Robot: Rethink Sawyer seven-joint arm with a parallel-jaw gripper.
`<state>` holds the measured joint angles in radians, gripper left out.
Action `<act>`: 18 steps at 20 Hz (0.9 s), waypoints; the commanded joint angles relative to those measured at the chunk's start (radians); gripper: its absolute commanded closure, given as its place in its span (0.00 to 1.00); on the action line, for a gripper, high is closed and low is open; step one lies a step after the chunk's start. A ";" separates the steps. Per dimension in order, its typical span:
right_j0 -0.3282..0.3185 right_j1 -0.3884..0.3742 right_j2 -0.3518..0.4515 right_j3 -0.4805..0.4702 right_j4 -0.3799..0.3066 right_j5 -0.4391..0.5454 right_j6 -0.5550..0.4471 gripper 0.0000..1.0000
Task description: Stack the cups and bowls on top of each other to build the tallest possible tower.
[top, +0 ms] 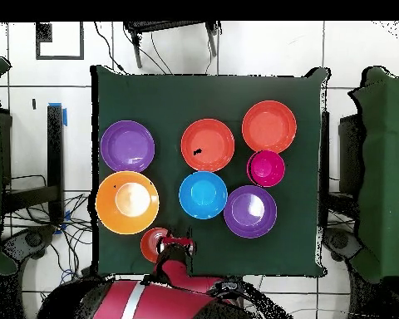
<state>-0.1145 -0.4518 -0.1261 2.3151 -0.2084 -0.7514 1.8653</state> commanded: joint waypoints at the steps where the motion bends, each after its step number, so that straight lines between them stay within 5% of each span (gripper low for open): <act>1: 0.010 0.087 0.064 -0.098 0.043 -0.038 0.217 0.00; 10: 0.028 0.186 0.050 -0.112 0.042 -0.127 0.218 0.00; 18: 0.046 0.196 0.051 -0.098 0.069 -0.152 0.219 0.00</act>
<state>-0.0968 -0.3164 -0.1386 2.3125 -0.2074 -0.9292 1.8930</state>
